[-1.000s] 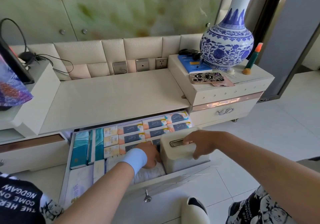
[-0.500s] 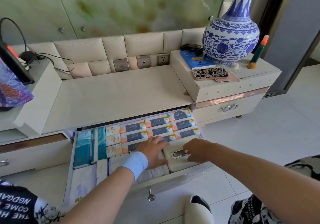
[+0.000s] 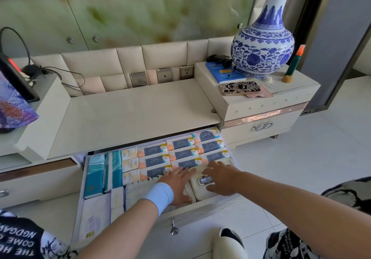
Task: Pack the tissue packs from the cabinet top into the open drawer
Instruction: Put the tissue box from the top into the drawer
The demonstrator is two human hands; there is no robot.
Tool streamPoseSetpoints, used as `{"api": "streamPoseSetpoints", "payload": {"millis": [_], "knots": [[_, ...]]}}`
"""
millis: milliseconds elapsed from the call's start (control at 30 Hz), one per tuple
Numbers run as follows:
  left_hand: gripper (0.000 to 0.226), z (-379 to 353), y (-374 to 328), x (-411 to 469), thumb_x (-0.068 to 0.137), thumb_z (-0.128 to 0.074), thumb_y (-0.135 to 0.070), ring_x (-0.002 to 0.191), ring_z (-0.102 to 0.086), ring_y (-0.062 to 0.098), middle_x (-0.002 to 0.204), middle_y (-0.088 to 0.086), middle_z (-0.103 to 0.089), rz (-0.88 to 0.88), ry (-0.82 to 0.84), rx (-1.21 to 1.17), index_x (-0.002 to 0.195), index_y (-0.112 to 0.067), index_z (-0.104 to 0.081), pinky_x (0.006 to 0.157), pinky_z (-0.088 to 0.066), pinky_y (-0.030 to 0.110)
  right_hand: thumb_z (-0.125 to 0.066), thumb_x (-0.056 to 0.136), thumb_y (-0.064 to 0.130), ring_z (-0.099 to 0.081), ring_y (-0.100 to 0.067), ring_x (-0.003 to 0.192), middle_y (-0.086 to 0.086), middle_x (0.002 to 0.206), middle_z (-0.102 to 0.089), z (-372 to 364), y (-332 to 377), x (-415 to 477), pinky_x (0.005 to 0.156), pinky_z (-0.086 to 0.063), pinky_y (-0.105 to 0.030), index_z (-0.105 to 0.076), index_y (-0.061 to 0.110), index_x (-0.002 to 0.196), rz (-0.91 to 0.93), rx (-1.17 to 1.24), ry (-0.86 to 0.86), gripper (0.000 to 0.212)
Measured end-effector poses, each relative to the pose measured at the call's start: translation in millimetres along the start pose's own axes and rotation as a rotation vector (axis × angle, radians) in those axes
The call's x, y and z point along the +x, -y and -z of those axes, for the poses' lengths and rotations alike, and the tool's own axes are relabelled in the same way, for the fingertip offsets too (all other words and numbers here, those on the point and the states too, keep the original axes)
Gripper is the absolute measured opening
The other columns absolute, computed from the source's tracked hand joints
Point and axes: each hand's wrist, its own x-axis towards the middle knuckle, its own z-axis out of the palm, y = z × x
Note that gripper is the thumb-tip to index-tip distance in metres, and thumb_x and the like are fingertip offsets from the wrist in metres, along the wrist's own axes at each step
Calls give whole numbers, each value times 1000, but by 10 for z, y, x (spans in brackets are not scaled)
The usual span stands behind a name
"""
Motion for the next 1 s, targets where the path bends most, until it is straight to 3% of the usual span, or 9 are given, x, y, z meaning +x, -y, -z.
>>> {"api": "streamPoseSetpoints", "payload": {"millis": [167, 333, 433, 633, 833, 900, 1000], "knots": [[77, 204, -51, -94, 92, -49, -58, 148, -11, 23, 163, -3, -9, 3, -68, -105, 155, -27, -16, 119, -19, 42, -37, 90, 74, -15, -30, 149, -6, 164, -9, -26, 80, -84, 117, -22, -52, -21, 28, 153, 47, -26, -13, 80], [109, 341, 13, -390, 70, -65, -75, 149, -8, 21, 163, -7, -7, 8, 113, -68, 155, -29, -14, 119, -17, 45, -55, 80, 76, 0, -26, 152, -5, 166, 3, -54, 279, -153, 121, -9, -52, -6, 27, 158, 138, -59, 45, 104], [116, 209, 91, -532, 64, -72, -72, 150, -6, 22, 164, -6, -2, 13, 158, 40, 155, -33, -13, 121, -17, 47, -62, 82, 63, -8, -27, 151, -7, 165, -4, -91, 313, -104, 119, -14, -51, -12, 27, 157, 142, -146, 22, 97], [114, 68, 248, -616, 63, -72, -73, 149, -10, 20, 163, -8, -7, 81, 12, -70, 154, -35, -15, 120, -19, 41, -63, 80, 66, -19, -25, 149, -1, 165, -11, 9, 291, 14, 120, -10, -52, -17, 34, 155, 112, -229, 43, 94], [96, 98, 358, -626, 71, -70, -65, 140, -28, 17, 156, -9, -25, 192, -160, -176, 150, -33, -28, 113, -32, 37, -53, 85, 68, -40, -25, 138, 2, 156, -35, 53, 295, 144, 114, -27, -49, -31, 30, 151, 24, -234, -88, 79], [79, 97, 370, -619, 76, -70, -56, 131, -37, 16, 145, -8, -35, 228, -230, -249, 144, -32, -38, 105, -39, 33, -52, 86, 67, -43, -27, 133, -1, 149, -44, 63, 295, 175, 111, -31, -46, -38, 28, 146, -36, -216, -173, 73], [46, 89, 398, -635, 83, -67, -40, 116, -48, 15, 126, -7, -45, 292, -322, -443, 126, -33, -50, 95, -46, 31, -53, 91, 58, -44, -28, 131, -6, 145, -44, 114, 287, 183, 110, -34, -43, -39, 27, 146, -108, -129, -236, 65]]}}
